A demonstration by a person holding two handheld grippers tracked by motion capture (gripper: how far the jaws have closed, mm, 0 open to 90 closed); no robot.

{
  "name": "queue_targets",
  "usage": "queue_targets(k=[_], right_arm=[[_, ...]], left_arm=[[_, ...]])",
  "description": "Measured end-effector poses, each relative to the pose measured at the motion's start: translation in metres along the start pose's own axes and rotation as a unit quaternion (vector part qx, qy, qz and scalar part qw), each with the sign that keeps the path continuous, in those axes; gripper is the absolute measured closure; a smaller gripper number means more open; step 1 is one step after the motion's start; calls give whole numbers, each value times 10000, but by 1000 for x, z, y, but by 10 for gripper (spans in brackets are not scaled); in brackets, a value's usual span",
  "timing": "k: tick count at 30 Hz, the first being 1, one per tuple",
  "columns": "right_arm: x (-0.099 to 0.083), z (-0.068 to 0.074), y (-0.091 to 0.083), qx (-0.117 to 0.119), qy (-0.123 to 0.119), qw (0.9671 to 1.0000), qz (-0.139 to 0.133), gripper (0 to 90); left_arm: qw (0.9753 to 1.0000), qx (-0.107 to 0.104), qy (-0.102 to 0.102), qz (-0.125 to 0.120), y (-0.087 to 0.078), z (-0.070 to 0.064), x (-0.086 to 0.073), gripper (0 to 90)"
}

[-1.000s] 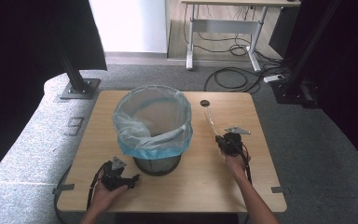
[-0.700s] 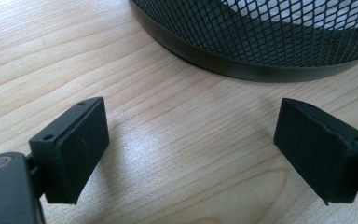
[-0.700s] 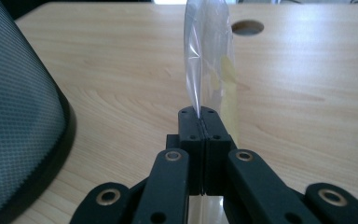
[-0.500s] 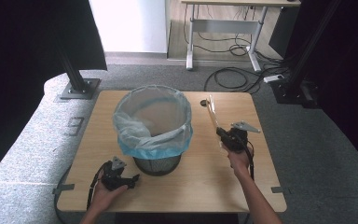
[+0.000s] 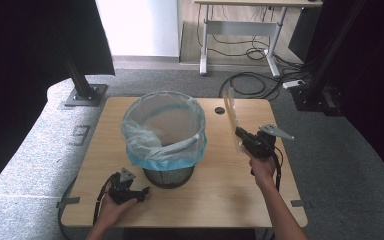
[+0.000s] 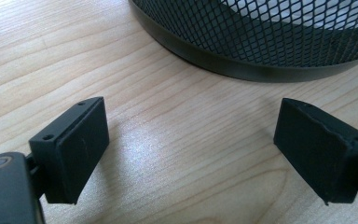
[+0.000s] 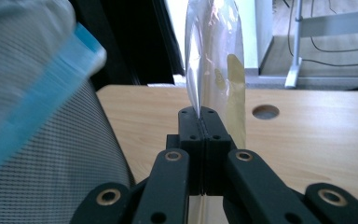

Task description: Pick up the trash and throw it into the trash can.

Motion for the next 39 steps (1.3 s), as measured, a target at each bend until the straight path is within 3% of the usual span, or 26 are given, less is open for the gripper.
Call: queue_targets(k=[19,28,39], right_arm=[[61,41,-19,396,-276,9973,-550,888],[88,70,-11,588,-508,9947,-672,888],[110,103,14,825,-724,9917,-668,888]], left_arm=[[10000,1,0,0,0,0,0,99],[10000,1,1,0,0,0,0,100],[10000,0,10,2,0,0,0,101]])
Point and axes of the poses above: each handheld gripper's, and its own axes: y roughly forward along the jaws, x roughly out of its top, z roughly to its left, the point moved 2 cm from there along y, roughly forward along the jaws, and after that the axes turned 12 degrees about x, right-handed, at the moved point
